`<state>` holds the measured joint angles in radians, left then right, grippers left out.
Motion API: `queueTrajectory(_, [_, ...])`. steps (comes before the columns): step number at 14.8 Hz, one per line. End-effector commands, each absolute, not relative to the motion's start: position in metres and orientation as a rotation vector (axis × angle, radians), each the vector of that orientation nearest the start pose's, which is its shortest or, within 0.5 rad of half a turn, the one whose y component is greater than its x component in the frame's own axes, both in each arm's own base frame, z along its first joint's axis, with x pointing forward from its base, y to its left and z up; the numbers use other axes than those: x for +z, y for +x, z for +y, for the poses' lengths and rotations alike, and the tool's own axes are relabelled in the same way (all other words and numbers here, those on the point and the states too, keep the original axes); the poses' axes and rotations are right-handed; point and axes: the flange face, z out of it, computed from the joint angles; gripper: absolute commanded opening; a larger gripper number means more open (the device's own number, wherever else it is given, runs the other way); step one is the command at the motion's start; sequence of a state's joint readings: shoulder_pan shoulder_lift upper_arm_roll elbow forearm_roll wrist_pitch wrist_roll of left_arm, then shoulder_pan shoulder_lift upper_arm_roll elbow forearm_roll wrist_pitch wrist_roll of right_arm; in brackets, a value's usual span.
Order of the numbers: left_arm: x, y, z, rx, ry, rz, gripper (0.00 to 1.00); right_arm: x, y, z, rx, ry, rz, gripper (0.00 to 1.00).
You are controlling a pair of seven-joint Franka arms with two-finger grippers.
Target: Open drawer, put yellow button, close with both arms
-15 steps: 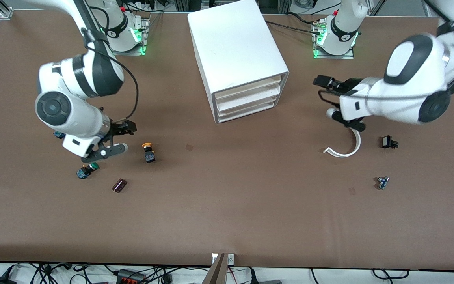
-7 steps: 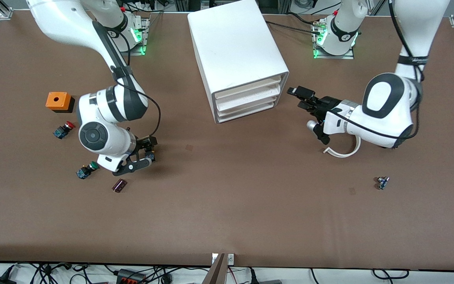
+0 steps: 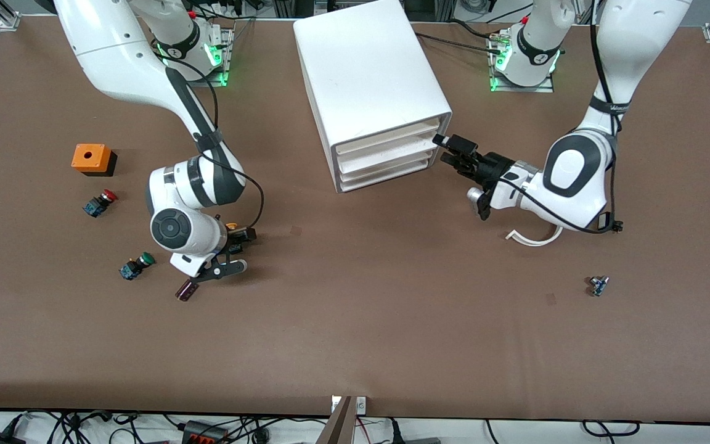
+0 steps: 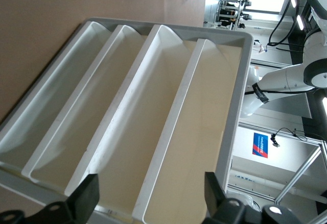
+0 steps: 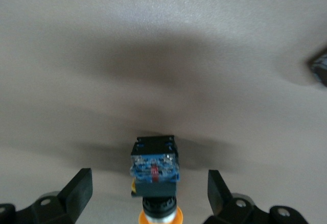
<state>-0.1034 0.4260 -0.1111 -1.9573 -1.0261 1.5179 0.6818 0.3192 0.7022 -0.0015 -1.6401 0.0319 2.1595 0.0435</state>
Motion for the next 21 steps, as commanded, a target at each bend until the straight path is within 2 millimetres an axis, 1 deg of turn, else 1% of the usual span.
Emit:
queueTrajectory(1, [0.262,0.508,-0.216,-0.56,1.794,-0.431,0.83,0.182,0.633,0.214,0.283,-3.112,-0.369,1.0])
queueTrajectory(2, [0.262,0.502,-0.225,-0.559,1.77,-0.443,0.8,0.177,0.631,0.213,0.3,-3.113,-0.369,0.98])
queueTrajectory(3, [0.261,0.5,-0.227,-0.56,1.762,-0.443,0.8,0.172,0.627,0.211,0.321,-3.114,-0.368,0.88])
queueTrajectory(4, [0.257,0.496,-0.229,-0.571,1.76,-0.437,0.78,0.17,0.626,0.211,0.328,-3.113,-0.367,0.81])
queueTrajectory(5, [0.257,0.494,-0.233,-0.572,1.752,-0.437,0.76,0.171,0.626,0.209,0.336,-3.113,-0.362,0.66])
queueTrajectory(7, [0.25,0.493,-0.235,-0.565,1.735,-0.434,0.75,0.175,0.626,0.206,0.35,-3.113,-0.351,0.28])
queueTrajectory(8, [0.248,0.493,-0.235,-0.554,1.727,-0.446,0.73,0.181,0.628,0.207,0.344,-3.11,-0.349,0.1])
queueTrajectory(9, [0.244,0.49,-0.239,-0.548,1.709,-0.455,0.72,0.188,0.63,0.209,0.333,-3.106,-0.349,0.0])
queueTrajectory(11, [0.237,0.481,-0.245,-0.53,1.668,-0.453,0.62,0.212,0.638,0.212,0.283,-3.099,-0.364,0.0])
queueTrajectory(12, [0.235,0.478,-0.248,-0.523,1.656,-0.453,0.61,0.226,0.642,0.215,0.265,-3.095,-0.368,0.0])
queueTrajectory(13, [0.232,0.476,-0.249,-0.525,1.651,-0.457,0.54,0.244,0.649,0.22,0.241,-3.093,-0.379,0.0])
queueTrajectory(15, [0.232,0.476,-0.248,-0.523,1.65,-0.457,0.35,0.284,0.664,0.232,0.206,-3.087,-0.398,0.0])
queueTrajectory(17, [0.231,0.476,-0.247,-0.522,1.65,-0.456,0.21,0.321,0.67,0.245,0.213,-3.086,-0.428,0.0])
queueTrajectory(19, [0.233,0.48,-0.245,-0.514,1.652,-0.458,0.14,0.362,0.675,0.26,0.163,-3.075,-0.455,0.0])
queueTrajectory(20, [0.233,0.482,-0.245,-0.511,1.656,-0.458,0.12,0.383,0.677,0.268,0.131,-3.069,-0.472,0.0])
queueTrajectory(21, [0.232,0.485,-0.243,-0.503,1.666,-0.455,0.11,0.4,0.678,0.276,0.095,-3.061,-0.486,0.0])
